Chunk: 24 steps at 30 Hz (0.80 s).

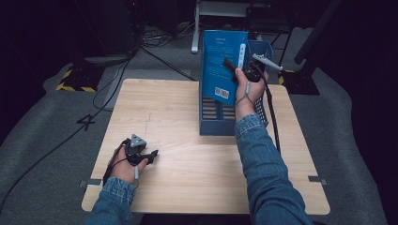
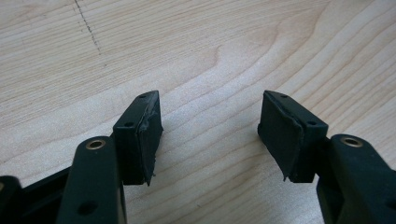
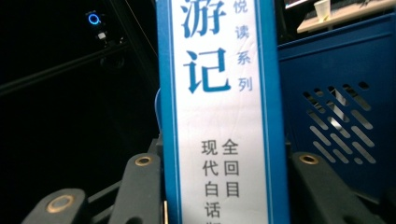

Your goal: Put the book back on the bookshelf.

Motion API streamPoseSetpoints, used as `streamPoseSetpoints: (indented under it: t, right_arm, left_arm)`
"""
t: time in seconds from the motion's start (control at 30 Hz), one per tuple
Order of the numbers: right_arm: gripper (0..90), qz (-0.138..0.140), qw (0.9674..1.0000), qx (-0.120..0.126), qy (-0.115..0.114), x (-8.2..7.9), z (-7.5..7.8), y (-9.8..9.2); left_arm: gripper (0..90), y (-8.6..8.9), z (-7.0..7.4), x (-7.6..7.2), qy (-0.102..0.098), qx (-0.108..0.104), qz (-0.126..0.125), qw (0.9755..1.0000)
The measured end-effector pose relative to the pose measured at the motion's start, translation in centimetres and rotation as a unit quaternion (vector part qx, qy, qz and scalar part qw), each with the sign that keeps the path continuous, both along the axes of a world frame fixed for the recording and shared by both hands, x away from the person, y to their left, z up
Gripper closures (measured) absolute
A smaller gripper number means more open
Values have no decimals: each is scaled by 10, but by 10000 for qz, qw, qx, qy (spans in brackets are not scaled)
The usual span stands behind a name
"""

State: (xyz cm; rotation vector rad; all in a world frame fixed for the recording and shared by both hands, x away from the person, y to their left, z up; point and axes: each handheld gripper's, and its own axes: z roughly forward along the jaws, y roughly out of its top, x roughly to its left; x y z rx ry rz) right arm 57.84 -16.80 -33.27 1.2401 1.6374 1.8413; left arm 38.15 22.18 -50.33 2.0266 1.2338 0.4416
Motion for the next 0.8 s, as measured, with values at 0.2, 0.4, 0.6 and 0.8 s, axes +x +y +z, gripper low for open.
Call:
streamPoseSetpoints:
  t: [0.2,0.4,0.6,0.8]
  right_arm:
    - [601,-35,9998,-157,126,3,-16,8]
    - [602,-146,9975,-676,123,1,-24,27]
    - [602,-263,9949,-948,201,-1,-20,34]
    - [600,-313,9888,-1380,468,2,-25,50]
  left_arm:
    - [396,0,0,1,8,-6,50,10000]
    - [396,2,0,3,22,-64,82,9999]
    - [396,1,0,4,10,-43,116,9999]
    - [396,1,0,4,16,-18,105,9999]
